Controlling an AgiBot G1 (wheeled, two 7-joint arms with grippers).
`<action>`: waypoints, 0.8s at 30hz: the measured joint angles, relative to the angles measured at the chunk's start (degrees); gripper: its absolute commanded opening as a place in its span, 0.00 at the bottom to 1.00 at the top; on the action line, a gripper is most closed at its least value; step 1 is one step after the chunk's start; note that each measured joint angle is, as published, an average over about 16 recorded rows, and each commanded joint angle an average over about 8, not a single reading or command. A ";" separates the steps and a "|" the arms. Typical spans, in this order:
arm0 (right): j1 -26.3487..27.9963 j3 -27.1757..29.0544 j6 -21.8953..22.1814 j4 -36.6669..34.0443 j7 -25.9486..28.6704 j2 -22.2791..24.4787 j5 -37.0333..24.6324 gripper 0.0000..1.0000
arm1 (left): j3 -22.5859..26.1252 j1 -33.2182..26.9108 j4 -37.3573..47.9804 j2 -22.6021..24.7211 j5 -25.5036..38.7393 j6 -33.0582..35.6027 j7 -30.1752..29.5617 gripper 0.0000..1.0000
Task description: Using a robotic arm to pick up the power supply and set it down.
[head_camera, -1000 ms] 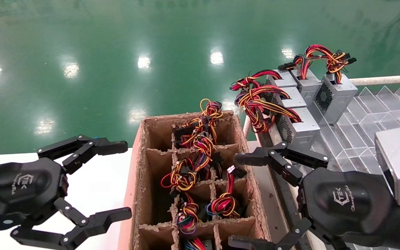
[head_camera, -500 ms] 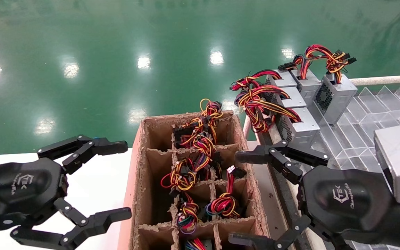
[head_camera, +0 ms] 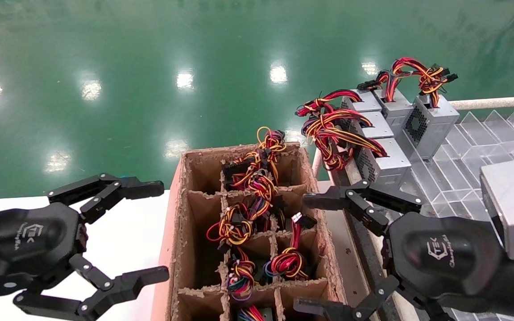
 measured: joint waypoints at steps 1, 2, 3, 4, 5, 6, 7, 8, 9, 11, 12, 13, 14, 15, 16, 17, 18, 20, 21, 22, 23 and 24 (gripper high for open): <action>0.00 0.00 0.00 0.00 0.00 0.00 0.00 1.00 | 0.00 0.00 0.00 0.00 0.00 0.00 0.00 1.00; 0.01 0.00 0.01 -0.01 -0.01 0.00 -0.01 1.00 | 0.00 0.00 0.00 0.00 0.00 0.00 0.00 1.00; 0.01 0.00 0.01 -0.01 -0.01 0.00 -0.01 1.00 | 0.00 0.00 0.00 0.00 0.00 0.00 0.00 1.00; 0.01 0.00 0.01 -0.02 -0.01 0.00 -0.01 1.00 | 0.00 0.00 0.00 0.00 0.00 0.00 0.00 1.00; 0.02 0.00 0.02 -0.02 -0.02 -0.01 -0.01 1.00 | 0.00 0.00 0.00 0.00 0.00 0.00 0.00 1.00; 0.02 0.00 0.02 -0.03 -0.02 -0.01 -0.02 1.00 | 0.00 0.00 0.00 0.00 0.00 0.00 0.00 1.00; 0.02 0.00 0.02 -0.03 -0.02 -0.01 -0.02 1.00 | 0.00 0.00 0.00 0.00 0.00 0.00 0.00 1.00; 0.03 0.00 0.03 -0.04 -0.02 -0.01 -0.02 1.00 | 0.00 0.00 0.00 0.00 0.00 0.00 0.00 1.00; 0.03 0.00 0.03 -0.04 -0.03 -0.01 -0.02 1.00 | 0.00 0.00 0.00 0.00 0.00 0.00 0.00 1.00; 0.04 0.00 0.03 -0.04 -0.03 -0.01 -0.02 1.00 | 0.00 0.00 0.00 0.00 0.00 0.00 0.00 1.00; 0.04 0.00 0.03 -0.05 -0.03 -0.01 -0.02 1.00 | 0.00 0.00 0.00 0.00 0.00 0.00 0.00 1.00; 0.04 0.00 0.03 -0.05 -0.04 -0.01 -0.03 1.00 | 0.00 0.00 0.00 0.00 0.00 0.00 0.00 1.00; 0.04 0.00 0.03 -0.05 -0.04 -0.01 -0.03 1.00 | 0.00 0.00 0.00 0.00 0.00 0.00 0.00 1.00; 0.05 0.00 0.03 -0.05 -0.04 -0.01 -0.03 1.00 | 0.00 0.00 0.00 0.00 0.00 0.00 0.00 1.00; 0.05 0.00 0.03 -0.05 -0.04 -0.01 -0.03 1.00 | 0.00 0.00 0.00 0.00 0.00 0.00 0.00 1.00; 0.05 0.00 0.03 -0.05 -0.04 -0.01 -0.03 1.00 | 0.00 0.00 0.00 0.00 0.00 0.00 0.00 1.00; 0.05 0.00 0.03 -0.06 -0.04 -0.01 -0.03 1.00 | 0.00 0.00 0.00 0.00 0.00 0.00 0.00 1.00; 0.05 -0.01 0.04 -0.06 -0.04 -0.01 -0.03 1.00 | 0.00 0.00 0.00 0.00 0.00 0.00 0.00 1.00; 0.05 -0.01 0.04 -0.06 -0.04 -0.01 -0.03 1.00 | 0.00 0.00 0.00 0.00 0.00 0.00 0.00 1.00; 0.05 -0.01 0.03 -0.06 -0.04 -0.01 -0.03 1.00 | 0.00 0.00 0.00 0.00 0.00 0.00 0.00 1.00; 0.05 -0.01 0.04 -0.06 -0.04 -0.01 -0.03 1.00 | 0.00 0.00 0.00 0.00 0.00 0.00 0.00 1.00; 0.05 -0.01 0.04 -0.06 -0.04 -0.01 -0.03 1.00 | 0.00 0.00 0.00 0.00 0.00 0.00 0.00 1.00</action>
